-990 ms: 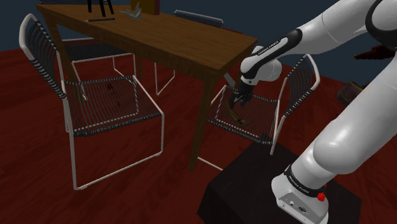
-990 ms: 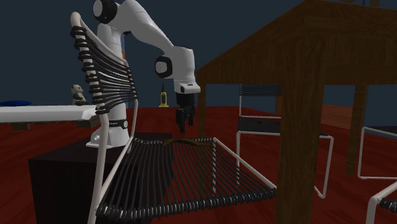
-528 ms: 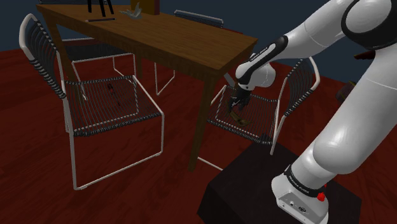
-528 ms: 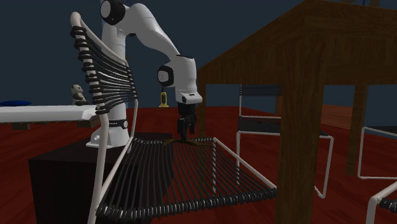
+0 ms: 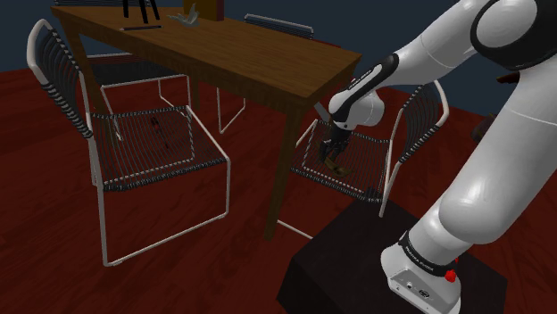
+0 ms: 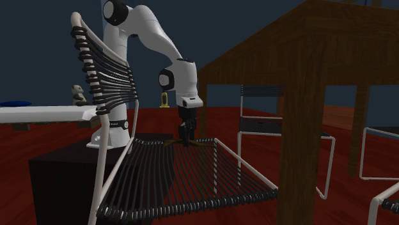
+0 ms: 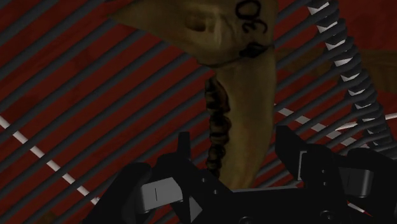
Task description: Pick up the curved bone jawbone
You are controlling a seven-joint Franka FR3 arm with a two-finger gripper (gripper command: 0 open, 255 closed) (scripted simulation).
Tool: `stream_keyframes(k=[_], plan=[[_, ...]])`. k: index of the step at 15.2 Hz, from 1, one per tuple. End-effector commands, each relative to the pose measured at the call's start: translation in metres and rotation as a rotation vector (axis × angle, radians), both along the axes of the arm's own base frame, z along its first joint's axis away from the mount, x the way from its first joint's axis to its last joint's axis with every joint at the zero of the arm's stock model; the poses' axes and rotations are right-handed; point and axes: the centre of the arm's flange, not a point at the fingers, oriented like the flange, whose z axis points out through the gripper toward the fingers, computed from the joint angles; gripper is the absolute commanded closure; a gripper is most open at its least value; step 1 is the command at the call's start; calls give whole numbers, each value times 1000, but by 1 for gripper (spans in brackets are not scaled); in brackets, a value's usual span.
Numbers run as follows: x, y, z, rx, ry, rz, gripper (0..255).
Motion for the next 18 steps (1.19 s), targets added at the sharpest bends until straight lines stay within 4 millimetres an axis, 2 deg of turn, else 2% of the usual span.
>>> stream_keyframes(k=[1,5,18], plan=[[0,0,-1,1,2,1,255],[0,0,-1,1,2,1,255],[0,0,68,1,2,1,255]])
